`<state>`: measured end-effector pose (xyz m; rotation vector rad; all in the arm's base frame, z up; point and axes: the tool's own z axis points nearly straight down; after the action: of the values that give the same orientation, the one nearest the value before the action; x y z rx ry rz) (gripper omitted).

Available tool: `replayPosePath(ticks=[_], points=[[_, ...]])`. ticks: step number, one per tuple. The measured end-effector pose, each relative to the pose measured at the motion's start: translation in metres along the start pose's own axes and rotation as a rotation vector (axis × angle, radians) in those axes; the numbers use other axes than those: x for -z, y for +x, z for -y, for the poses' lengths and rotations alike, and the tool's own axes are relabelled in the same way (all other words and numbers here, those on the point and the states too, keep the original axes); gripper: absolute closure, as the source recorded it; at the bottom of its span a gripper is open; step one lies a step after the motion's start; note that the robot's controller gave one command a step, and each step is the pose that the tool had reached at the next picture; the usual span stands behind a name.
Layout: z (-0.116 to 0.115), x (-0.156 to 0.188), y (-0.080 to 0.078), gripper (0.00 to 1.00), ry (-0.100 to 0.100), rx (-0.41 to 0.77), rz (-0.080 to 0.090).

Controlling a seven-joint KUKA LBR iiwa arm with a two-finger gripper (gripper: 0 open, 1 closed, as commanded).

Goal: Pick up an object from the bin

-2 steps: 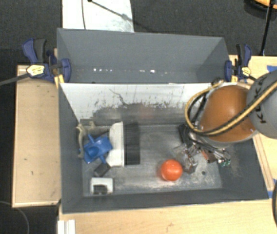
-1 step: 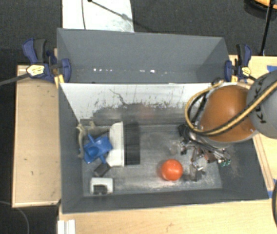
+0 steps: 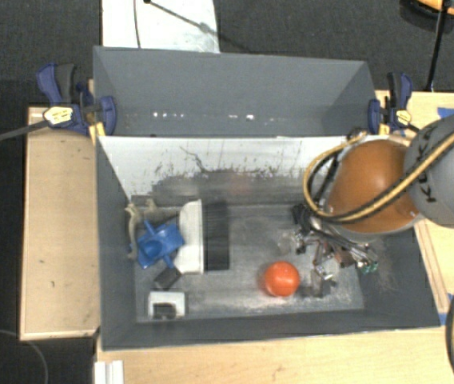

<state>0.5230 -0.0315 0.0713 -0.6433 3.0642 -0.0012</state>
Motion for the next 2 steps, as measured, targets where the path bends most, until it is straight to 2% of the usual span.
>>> replayPosePath(ticks=[1,2], points=[[-0.019,0.003,0.0,0.0,0.002,-0.071,-0.002],[-0.055,0.003,-0.005,0.0,-0.003,-0.149,0.0]])
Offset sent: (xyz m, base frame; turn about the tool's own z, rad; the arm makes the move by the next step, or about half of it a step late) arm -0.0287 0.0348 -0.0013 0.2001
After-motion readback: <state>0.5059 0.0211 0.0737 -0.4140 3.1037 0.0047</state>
